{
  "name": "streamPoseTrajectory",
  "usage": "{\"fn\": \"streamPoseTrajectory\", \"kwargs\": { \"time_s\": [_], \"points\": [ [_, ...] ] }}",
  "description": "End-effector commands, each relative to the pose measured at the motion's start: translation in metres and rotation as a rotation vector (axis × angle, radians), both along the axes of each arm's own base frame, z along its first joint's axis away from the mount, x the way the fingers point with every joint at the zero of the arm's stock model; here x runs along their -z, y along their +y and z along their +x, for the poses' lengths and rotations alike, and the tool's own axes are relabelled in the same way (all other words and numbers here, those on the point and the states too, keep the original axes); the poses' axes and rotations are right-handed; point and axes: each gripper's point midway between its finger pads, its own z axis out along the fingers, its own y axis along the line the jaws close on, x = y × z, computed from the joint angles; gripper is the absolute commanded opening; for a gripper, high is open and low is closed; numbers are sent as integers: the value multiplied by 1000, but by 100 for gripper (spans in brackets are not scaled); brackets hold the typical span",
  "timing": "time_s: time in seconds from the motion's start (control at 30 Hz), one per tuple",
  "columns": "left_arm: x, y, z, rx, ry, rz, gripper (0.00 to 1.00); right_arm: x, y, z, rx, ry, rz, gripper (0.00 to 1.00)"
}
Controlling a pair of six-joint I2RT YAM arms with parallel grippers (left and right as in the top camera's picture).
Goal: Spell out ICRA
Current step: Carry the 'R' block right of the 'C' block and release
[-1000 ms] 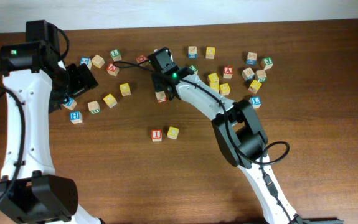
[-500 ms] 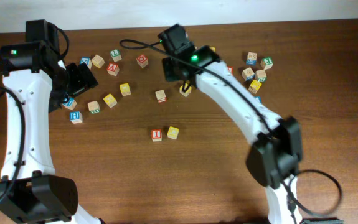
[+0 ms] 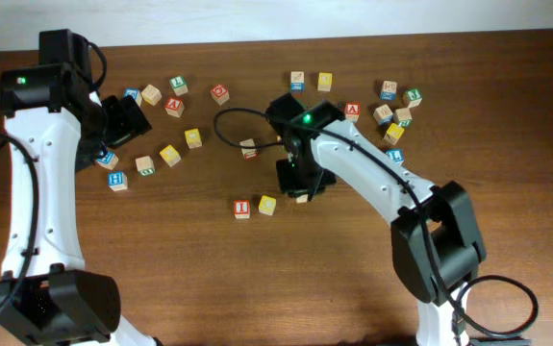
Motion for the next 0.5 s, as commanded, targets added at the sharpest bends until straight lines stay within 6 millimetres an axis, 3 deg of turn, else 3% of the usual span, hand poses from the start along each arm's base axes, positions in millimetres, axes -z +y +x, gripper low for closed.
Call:
{"fn": "streamPoseTrajectory", "kwargs": {
  "time_s": [0.0, 0.13, 0.27, 0.47],
  "points": [
    [1, -1, 0, -11, 1, -7, 99, 21, 6, -17, 76, 67, 32, 21],
    [1, -1, 0, -11, 1, -7, 99, 47, 20, -26, 66, 40, 54, 21],
    [1, -1, -1, -11, 5, -7, 99, 47, 33, -11, 53, -33, 88, 22],
    [1, -1, -3, -11, 15, -8, 99, 48, 21, 2, 63, -107, 16, 27]
  ]
}}
